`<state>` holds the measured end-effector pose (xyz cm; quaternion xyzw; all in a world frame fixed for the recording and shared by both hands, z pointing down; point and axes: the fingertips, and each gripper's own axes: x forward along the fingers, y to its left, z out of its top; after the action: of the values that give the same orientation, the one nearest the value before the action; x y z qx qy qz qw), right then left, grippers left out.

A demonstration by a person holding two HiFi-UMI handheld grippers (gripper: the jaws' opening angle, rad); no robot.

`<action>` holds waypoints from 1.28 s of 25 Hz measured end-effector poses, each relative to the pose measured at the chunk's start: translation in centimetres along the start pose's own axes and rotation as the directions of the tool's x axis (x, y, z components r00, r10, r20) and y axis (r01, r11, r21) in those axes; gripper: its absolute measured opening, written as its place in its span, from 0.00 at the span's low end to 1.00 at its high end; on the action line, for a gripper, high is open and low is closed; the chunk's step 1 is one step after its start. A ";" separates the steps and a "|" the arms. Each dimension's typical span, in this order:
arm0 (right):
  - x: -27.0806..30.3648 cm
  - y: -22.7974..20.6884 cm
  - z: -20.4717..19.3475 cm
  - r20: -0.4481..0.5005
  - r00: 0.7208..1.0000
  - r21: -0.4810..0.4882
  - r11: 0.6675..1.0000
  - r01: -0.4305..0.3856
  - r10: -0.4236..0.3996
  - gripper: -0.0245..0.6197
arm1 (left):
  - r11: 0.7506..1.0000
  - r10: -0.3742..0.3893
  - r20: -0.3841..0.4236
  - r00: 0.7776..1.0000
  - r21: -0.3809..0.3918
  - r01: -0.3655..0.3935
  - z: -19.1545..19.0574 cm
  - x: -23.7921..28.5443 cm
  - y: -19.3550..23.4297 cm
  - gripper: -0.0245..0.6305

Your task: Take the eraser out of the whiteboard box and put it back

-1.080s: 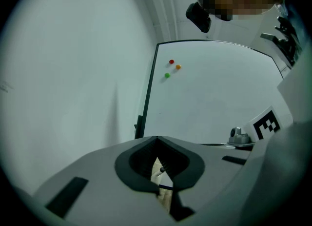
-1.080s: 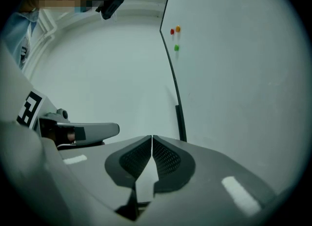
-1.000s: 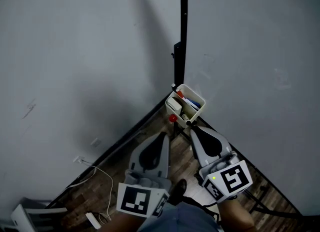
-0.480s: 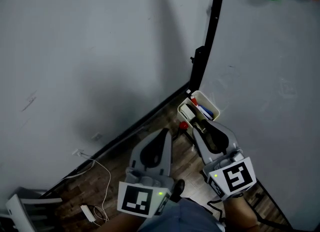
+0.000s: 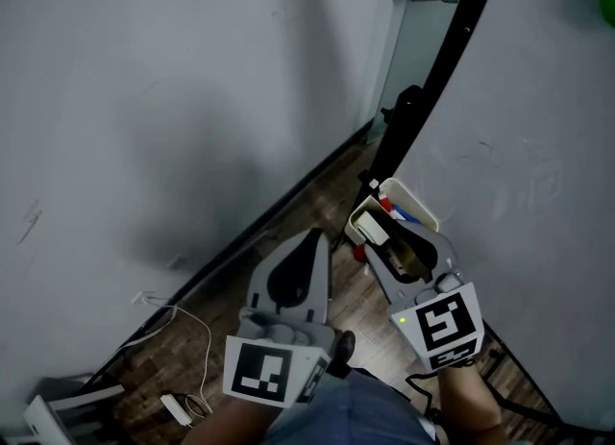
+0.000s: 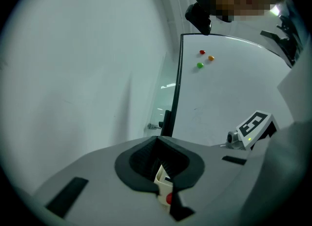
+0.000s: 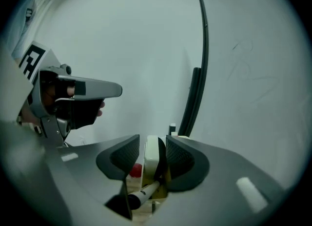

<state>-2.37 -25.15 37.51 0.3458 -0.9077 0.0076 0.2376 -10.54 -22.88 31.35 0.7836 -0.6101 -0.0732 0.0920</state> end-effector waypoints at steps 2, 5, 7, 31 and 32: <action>0.6 -0.2 -0.4 -0.037 0.999 -0.024 1.000 0.006 -0.007 0.29 | 1.000 -0.012 -0.010 1.000 0.003 0.012 -0.3 0.8 0.2 0.05; 1.0 -0.6 -0.9 -0.089 0.996 -0.039 0.999 0.014 -0.018 0.31 | 1.000 -0.027 -0.015 1.000 -0.005 0.027 -0.3 1.7 0.3 0.05; 1.3 -0.6 -1.0 -0.124 0.992 -0.046 0.999 0.008 -0.014 0.32 | 0.999 -0.038 -0.008 0.999 -0.017 0.038 0.0 2.2 0.3 0.05; 2.7 -0.3 -2.7 -0.372 0.928 -0.104 0.992 -0.071 0.028 0.26 | 0.994 -0.092 -0.042 0.995 -0.059 0.089 -1.0 5.1 1.3 0.05; 2.7 -0.3 -2.5 -0.358 0.933 -0.091 0.993 -0.071 0.034 0.26 | 0.994 -0.094 -0.041 0.995 -0.056 0.091 -1.0 5.1 1.3 0.05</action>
<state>-2.85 -26.57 40.88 0.3020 -0.8577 0.0301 0.4151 -10.27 -28.05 32.56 0.8095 -0.5688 -0.0770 0.1231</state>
